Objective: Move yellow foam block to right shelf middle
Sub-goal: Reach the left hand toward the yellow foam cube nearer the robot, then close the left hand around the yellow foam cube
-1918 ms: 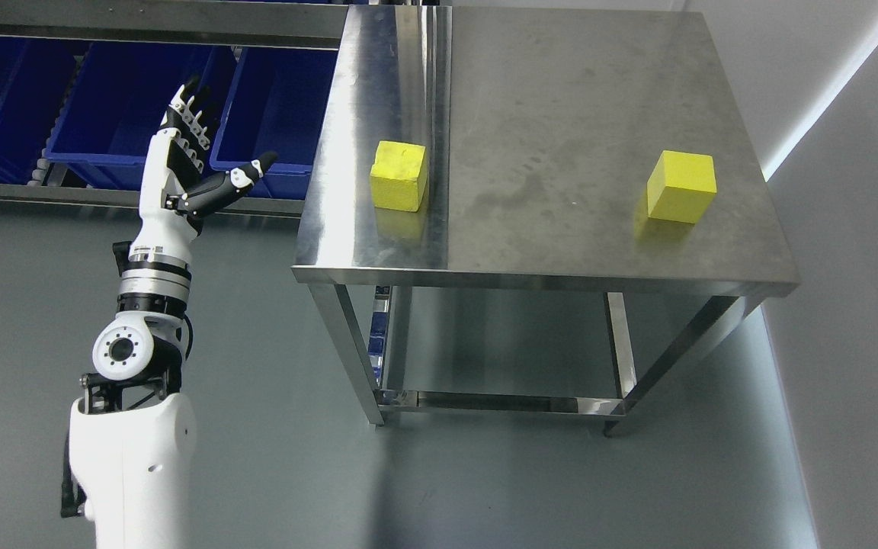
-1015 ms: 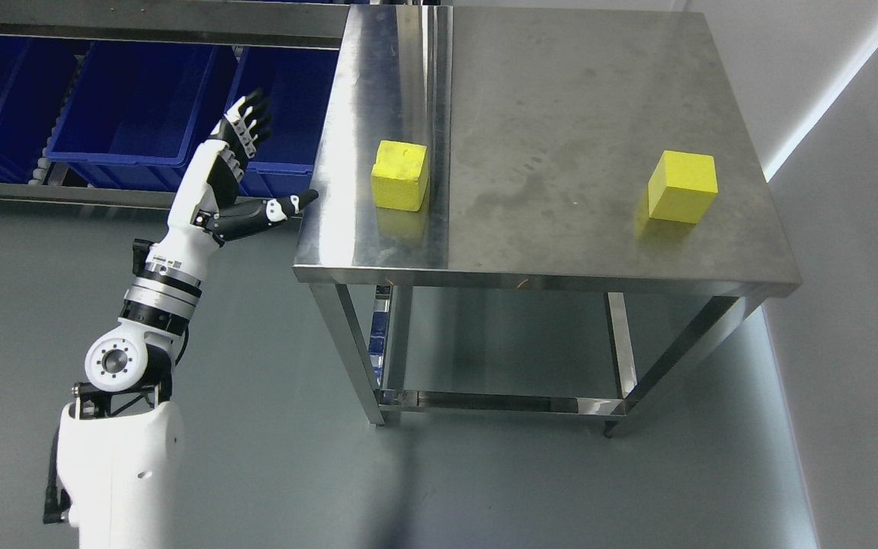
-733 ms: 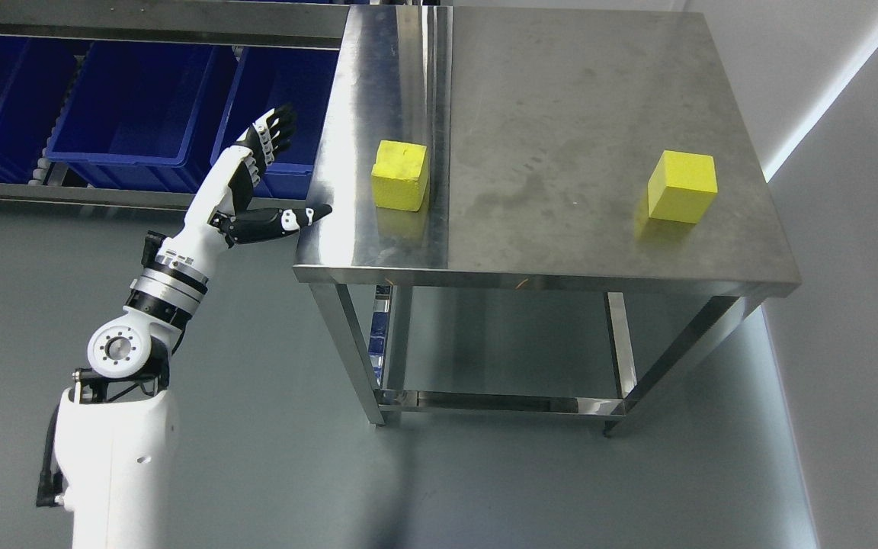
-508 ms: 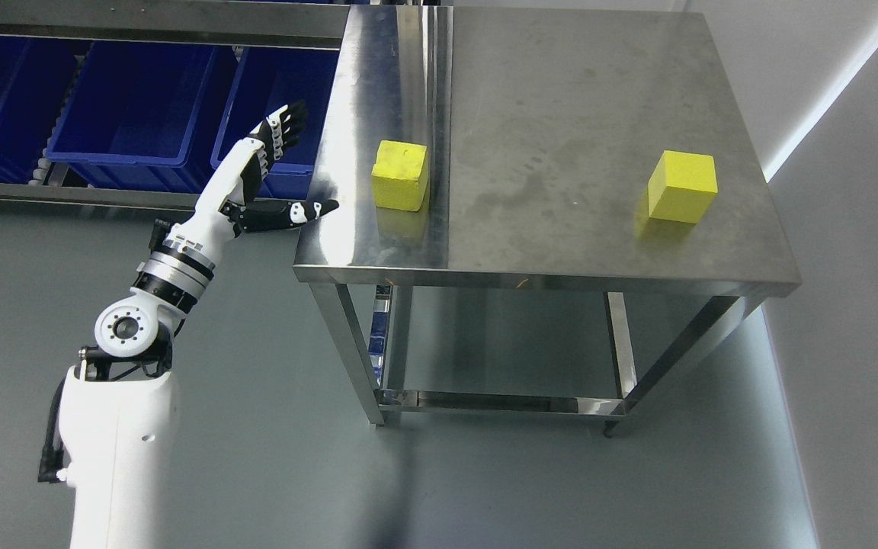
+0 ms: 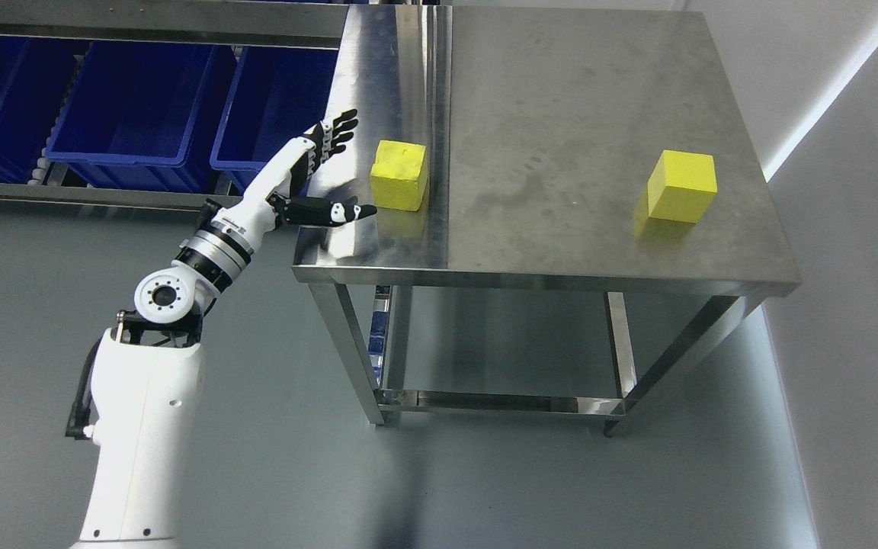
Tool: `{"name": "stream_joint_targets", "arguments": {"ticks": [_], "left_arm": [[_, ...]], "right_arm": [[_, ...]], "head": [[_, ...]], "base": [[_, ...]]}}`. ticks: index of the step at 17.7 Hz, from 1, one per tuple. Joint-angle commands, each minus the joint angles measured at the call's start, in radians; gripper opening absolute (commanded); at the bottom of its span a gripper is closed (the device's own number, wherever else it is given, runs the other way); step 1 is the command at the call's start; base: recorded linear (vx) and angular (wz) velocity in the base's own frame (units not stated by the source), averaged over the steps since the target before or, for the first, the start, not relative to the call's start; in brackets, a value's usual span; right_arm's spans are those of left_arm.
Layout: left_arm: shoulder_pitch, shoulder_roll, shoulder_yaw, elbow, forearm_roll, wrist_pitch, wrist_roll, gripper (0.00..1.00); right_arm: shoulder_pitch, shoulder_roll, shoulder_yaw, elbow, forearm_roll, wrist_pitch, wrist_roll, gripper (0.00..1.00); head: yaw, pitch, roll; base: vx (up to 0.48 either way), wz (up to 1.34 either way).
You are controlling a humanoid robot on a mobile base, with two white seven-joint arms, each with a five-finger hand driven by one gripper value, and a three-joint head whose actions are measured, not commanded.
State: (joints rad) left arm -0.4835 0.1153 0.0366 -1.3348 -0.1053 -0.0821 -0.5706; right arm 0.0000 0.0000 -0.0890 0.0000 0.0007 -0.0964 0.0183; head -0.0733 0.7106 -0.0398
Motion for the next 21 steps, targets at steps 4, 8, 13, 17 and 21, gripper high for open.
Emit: {"name": "stream_joint_targets", "arguments": {"ticks": [4,8,13,17,21], "left_arm": [[-0.075,-0.017,-0.099,0.213,-0.007,0.001,-0.009,0.98],[-0.075,-0.028,-0.089,0.226,-0.002,-0.004,-0.012,0.84],[-0.069,-0.094,0.027,0.224,0.01,-0.037,-0.026,0.48],[-0.063,-0.098,0.121,0.217,0.053,-0.117,-0.029,0.24],[-0.06,-0.098,0.129,0.117,0.25,-0.13,-0.034,0.25]], "right_arm": [[-0.003,-0.017,0.0,-0.017,-0.001,0.0,0.0,1.0],[-0.002,-0.017,0.0,-0.017,-0.001,0.0,0.0,1.0],[-0.003,-0.017,0.0,-0.017,-0.001,0.0,0.0,1.0],[-0.003,-0.017,0.0,-0.017,-0.001,0.0,0.0,1.0],[-0.002,-0.017,0.0,-0.017,-0.001,0.0,0.0,1.0]], "head": [[0.0,0.0,0.0],[0.0,0.0,0.0],[0.0,0.0,0.0],[0.0,0.0,0.0],[0.0,0.0,0.0]], "base": [[0.002,0.01],[0.0,0.0],[0.0,0.0],[0.0,0.0],[0.001,0.0]]}}
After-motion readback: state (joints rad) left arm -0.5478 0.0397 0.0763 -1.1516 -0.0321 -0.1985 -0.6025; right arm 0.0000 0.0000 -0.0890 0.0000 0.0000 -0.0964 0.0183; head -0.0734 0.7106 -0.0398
